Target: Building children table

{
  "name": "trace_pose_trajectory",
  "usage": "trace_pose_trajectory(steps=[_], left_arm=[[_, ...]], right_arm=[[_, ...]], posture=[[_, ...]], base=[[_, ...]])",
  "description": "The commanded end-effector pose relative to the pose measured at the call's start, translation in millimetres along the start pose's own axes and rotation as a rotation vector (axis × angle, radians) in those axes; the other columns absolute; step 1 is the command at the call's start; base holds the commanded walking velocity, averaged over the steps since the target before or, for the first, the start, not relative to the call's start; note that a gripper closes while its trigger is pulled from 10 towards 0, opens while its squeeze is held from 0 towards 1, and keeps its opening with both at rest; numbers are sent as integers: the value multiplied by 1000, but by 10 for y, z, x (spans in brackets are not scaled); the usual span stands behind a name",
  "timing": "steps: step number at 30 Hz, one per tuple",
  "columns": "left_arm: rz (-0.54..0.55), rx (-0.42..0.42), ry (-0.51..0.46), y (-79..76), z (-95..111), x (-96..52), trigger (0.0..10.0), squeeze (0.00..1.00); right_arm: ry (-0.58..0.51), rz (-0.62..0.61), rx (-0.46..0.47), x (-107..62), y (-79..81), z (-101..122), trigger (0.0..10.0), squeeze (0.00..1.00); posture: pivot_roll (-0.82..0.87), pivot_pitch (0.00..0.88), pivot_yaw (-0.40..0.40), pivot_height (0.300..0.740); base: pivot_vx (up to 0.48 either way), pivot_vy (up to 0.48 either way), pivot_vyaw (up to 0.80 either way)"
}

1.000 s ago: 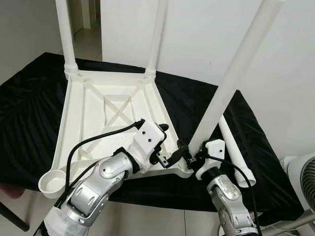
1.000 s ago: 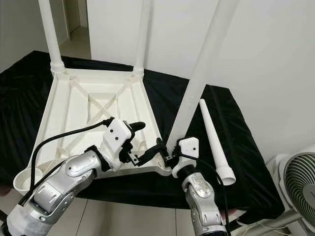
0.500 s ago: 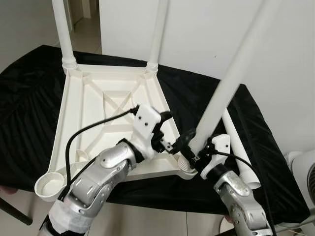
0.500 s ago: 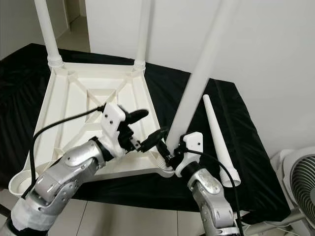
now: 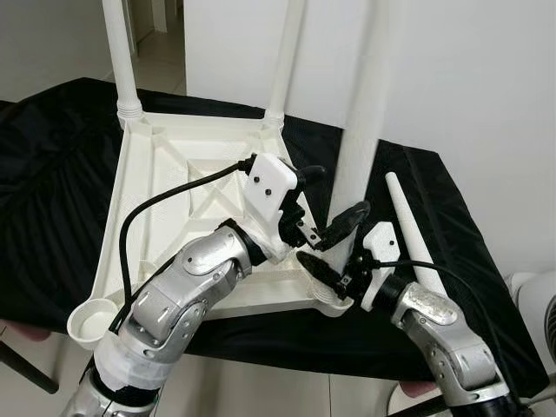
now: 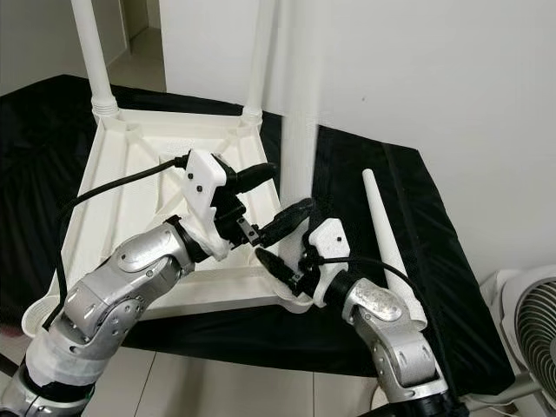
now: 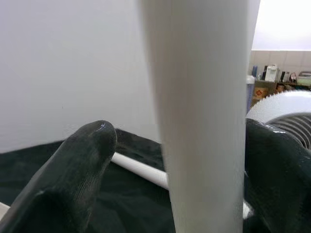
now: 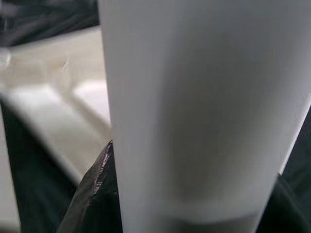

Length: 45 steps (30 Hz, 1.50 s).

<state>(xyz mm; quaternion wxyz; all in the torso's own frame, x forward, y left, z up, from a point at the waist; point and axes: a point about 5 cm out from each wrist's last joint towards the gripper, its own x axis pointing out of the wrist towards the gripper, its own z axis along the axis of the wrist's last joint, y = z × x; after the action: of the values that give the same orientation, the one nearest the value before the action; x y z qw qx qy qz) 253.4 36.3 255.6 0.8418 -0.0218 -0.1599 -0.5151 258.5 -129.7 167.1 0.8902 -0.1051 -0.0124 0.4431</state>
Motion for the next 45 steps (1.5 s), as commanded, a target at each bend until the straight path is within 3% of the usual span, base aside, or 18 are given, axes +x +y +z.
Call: trace_pose_trajectory(steps=[1, 8, 10, 16, 18, 24, 25, 26, 28, 29, 33, 34, 35, 36, 45], left_arm=[[-124, -3, 1, -63, 31, 16, 10000, 0], [-152, -55, -28, -60, 107, 13, 10000, 0], [-198, -132, -71, -61, 192, -24, 10000, 0], [-217, -159, -82, -63, 217, -39, 10000, 0], [-290, -244, -121, -90, 307, -86, 10000, 0], [-363, -301, -141, -147, 367, -125, 10000, 0], [-372, -308, -140, -158, 367, -129, 9098, 0], [-377, -312, -139, -164, 369, -131, 8824, 0], [-377, -312, -139, -164, 369, -131, 8824, 0], [-377, -316, -137, -166, 374, -133, 9961, 0], [-367, -317, -134, -150, 386, -130, 10000, 0], [-356, -328, -137, -133, 394, -129, 1647, 0], [-343, -352, -153, -111, 410, -126, 1647, 0], [-326, -363, -166, -87, 422, -122, 0, 0], [-276, -335, -183, -36, 447, -113, 0, 0]], right_arm=[[30, 23, -43, -26, -30, 20, 10000, 0], [80, 59, -64, -73, -80, 8, 10000, 0], [112, 79, -80, -96, -103, -23, 10000, 0], [120, 82, -84, -99, -109, -30, 10000, 0], [133, 118, -65, -104, -91, -34, 10000, 0], [158, 190, -66, -113, -34, -34, 10000, 0], [162, 196, -68, -116, -29, -35, 10000, 0], [164, 198, -68, -116, -27, -35, 10000, 0], [164, 198, -68, -116, -27, -35, 10000, 0], [168, 206, -66, -118, -23, -36, 10000, 0], [173, 227, -66, -116, -11, -24, 10000, 0], [175, 233, -69, -116, -10, -19, 10000, 0], [175, 234, -70, -116, -14, -16, 10000, 0], [175, 234, -70, -115, -18, -14, 10000, 0], [163, 231, -58, -102, -15, -2, 10000, 0]], posture=[[-16, 13, -134, 740], [-14, 13, -130, 740], [-16, 15, -126, 740], [-13, 15, -124, 740], [-13, 15, -120, 740], [-12, 14, -118, 740], [-12, 14, -119, 740], [-12, 14, -119, 740], [-12, 14, -119, 740], [-11, 16, -121, 740], [-12, 17, -123, 740], [-12, 17, -123, 740], [-11, 16, -123, 740], [-12, 15, -123, 740], [-12, 15, -121, 740]], base=[[0, 0, 0], [0, 0, 0], [0, 0, 0], [0, 0, 0], [0, 0, 0], [0, 0, 0], [0, 0, 0], [0, 0, 0], [0, 0, 0], [0, 0, 0], [0, 0, 0], [0, 0, 0], [0, 0, 0], [0, 0, 0], [0, 0, 0]])
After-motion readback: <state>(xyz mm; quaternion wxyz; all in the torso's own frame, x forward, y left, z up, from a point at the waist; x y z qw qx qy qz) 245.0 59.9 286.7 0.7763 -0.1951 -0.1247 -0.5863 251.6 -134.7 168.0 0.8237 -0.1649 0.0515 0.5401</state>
